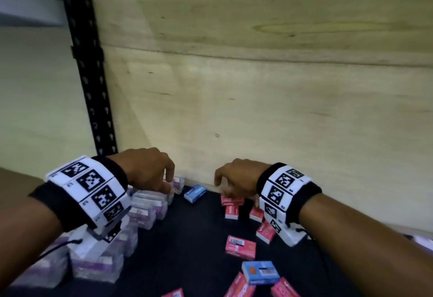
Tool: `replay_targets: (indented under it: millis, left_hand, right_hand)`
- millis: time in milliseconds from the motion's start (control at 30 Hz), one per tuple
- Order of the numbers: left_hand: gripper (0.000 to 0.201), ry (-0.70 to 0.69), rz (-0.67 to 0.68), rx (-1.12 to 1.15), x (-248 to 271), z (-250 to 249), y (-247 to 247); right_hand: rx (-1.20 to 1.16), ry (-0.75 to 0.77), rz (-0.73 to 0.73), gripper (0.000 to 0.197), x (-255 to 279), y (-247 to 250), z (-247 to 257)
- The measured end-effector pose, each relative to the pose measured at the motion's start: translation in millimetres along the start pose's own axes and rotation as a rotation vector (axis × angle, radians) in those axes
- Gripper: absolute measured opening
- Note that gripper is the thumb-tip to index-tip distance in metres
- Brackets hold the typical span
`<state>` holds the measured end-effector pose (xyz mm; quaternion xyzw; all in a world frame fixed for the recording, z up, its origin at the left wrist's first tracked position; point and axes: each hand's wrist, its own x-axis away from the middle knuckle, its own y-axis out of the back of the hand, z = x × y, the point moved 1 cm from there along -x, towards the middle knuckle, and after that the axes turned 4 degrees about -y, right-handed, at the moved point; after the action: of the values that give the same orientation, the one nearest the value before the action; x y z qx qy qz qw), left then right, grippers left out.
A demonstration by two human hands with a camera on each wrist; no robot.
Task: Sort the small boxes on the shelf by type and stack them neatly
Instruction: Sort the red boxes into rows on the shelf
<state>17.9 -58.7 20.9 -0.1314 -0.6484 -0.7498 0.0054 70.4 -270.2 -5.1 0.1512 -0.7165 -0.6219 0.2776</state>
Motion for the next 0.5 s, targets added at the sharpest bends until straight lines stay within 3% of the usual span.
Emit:
replay_targets:
  millis: [333, 500]
  left_hand:
    - [0.032, -0.017, -0.039, 0.084, 17, 23, -4]
    - [0.034, -0.039, -0.043, 0.093, 22, 22, -6]
  right_hand:
    - [0.104, 0.031, 0.088, 0.06, -56, 1, 36]
    - [0.139, 0.054, 0.129, 0.058, -65, -1, 42]
